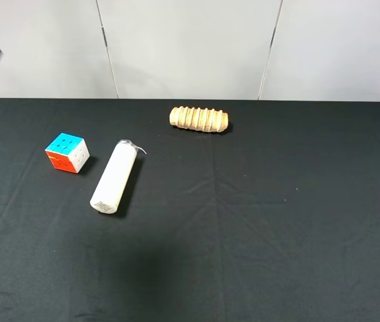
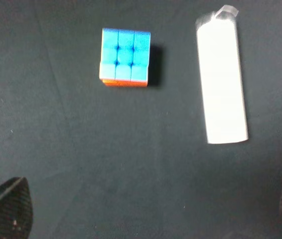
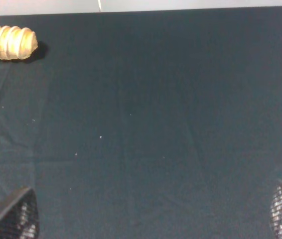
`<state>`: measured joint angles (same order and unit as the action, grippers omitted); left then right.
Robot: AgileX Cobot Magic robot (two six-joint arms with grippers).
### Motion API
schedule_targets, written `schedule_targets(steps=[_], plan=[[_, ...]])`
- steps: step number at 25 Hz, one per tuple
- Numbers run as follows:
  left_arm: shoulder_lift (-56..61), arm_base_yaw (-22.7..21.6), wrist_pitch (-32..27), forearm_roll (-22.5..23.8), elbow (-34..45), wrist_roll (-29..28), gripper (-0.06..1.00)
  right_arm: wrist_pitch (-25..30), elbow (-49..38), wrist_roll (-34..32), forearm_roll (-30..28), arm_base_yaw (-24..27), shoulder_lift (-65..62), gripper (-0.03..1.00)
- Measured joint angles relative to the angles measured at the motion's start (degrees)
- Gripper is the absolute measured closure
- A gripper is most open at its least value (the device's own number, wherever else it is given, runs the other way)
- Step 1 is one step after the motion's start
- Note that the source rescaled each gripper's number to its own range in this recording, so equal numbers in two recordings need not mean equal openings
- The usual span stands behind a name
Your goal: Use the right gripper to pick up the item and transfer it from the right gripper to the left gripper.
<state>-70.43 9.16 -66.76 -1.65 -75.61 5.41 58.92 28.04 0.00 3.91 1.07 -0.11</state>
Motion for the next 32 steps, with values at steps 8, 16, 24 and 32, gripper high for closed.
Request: schedule_targets(steps=[8, 16, 24, 32], plan=[[17.5, 0.0, -0.1, -0.2, 4.8, -1.3, -0.06, 0.0, 0.0, 0.0, 0.0, 0.0, 0.0, -0.03], [36.7, 0.0, -0.1, -0.2, 17.6, -1.4, -0.06, 0.0, 0.0, 0.0, 0.0, 0.0, 0.0, -0.03], [57.3, 0.0, 0.1, -0.2, 32.8, -1.7, -0.06, 0.0, 0.0, 0.0, 0.0, 0.0, 0.0, -0.03], [69.9, 0.0, 4.4, 0.1, 46.7, -1.7, -0.05, 0.0, 0.0, 0.0, 0.0, 0.0, 0.0, -0.03]])
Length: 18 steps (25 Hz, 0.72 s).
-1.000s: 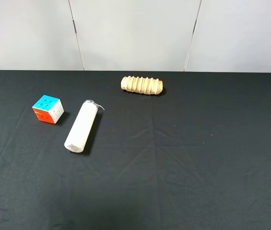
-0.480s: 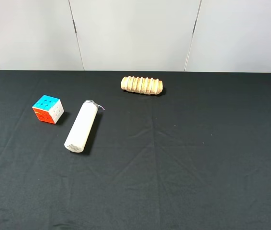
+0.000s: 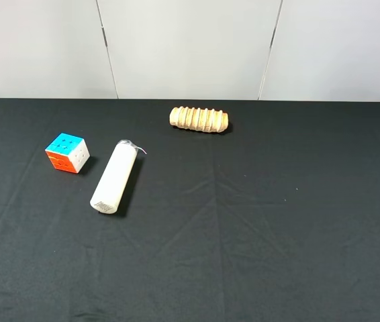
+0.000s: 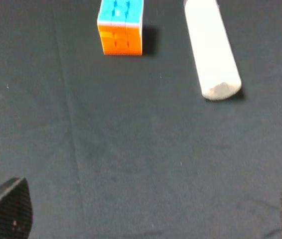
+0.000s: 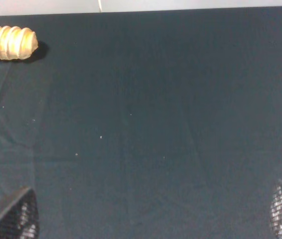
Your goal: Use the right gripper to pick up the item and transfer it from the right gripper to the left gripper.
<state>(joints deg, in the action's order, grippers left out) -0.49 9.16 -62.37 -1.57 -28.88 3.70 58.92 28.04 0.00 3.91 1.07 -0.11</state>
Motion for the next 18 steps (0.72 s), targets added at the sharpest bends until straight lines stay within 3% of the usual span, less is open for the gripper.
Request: schedule_targets(steps=[13, 18], plan=[[0.6, -0.4, 1.5, 0.2, 0.9, -0.3, -0.04, 0.0, 0.0, 0.0, 0.0, 0.0, 0.0, -0.03], [0.6, -6.1, 1.5, 0.5, 0.9, -0.3, -0.03, 0.0, 0.0, 0.0, 0.0, 0.0, 0.0, -0.03]])
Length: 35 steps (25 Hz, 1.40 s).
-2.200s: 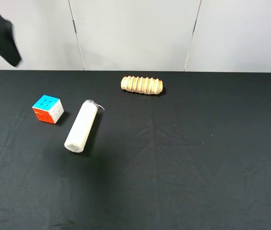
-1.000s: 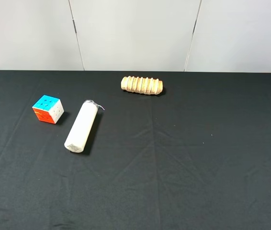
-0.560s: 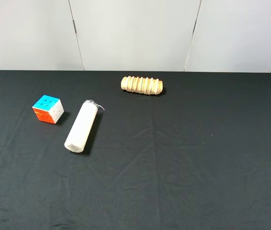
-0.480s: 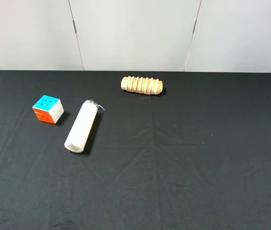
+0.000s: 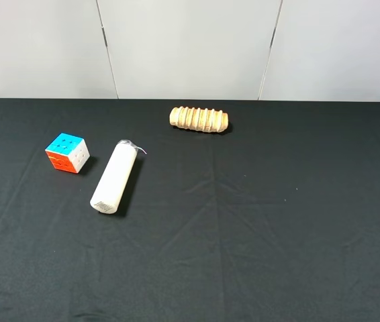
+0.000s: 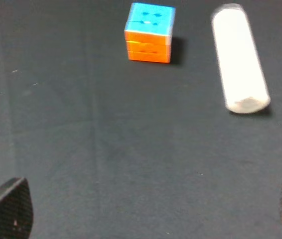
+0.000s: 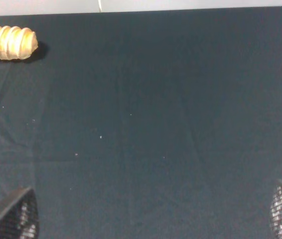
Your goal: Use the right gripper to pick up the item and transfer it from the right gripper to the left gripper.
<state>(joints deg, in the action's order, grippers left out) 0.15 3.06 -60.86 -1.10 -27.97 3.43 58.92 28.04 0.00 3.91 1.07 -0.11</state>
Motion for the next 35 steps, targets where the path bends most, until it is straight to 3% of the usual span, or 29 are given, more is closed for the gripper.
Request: schedule_targets(steps=[4, 35], plan=[[0.0, -1.9, 0.0, 0.3, 0.0, 0.0, -0.03, 0.0, 0.0, 0.0, 0.0, 0.0, 0.0, -0.03], [0.0, -1.9, 0.0, 0.3, 0.0, 0.0, -0.03, 0.0, 0.0, 0.0, 0.0, 0.0, 0.0, -0.03]])
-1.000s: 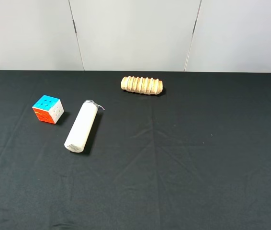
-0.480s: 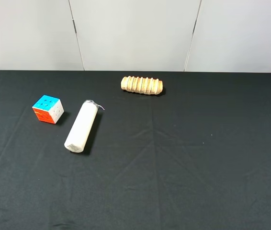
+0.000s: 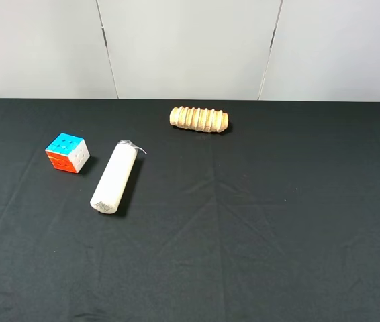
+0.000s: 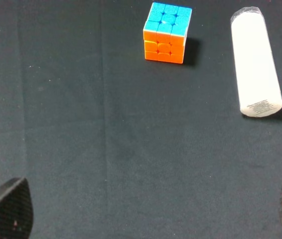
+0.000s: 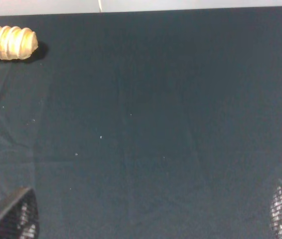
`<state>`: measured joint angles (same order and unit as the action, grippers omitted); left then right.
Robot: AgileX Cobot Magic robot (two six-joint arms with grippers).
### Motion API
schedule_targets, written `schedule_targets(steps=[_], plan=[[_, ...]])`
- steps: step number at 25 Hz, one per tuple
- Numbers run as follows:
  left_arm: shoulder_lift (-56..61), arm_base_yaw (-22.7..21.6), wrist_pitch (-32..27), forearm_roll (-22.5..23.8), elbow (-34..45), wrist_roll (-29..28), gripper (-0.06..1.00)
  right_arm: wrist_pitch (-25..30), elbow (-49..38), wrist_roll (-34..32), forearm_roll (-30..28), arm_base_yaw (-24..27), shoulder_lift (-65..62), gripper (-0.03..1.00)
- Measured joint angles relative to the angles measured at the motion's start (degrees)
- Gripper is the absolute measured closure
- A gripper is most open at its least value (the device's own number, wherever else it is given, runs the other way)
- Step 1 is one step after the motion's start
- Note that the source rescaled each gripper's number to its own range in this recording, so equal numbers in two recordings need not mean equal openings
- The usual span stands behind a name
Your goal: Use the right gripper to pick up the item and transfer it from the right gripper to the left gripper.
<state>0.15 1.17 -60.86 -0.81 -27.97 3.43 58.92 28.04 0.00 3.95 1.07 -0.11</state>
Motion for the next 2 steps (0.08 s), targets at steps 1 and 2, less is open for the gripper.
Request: schedule_targets(steps=[1, 2], plan=[[0.0, 0.0, 0.0, 0.0, 0.0, 0.0, -0.03, 0.0, 0.0, 0.0, 0.0, 0.0, 0.0, -0.03], [0.0, 0.0, 0.0, 0.0, 0.0, 0.0, -0.03, 0.0, 0.0, 0.0, 0.0, 0.0, 0.0, -0.03]])
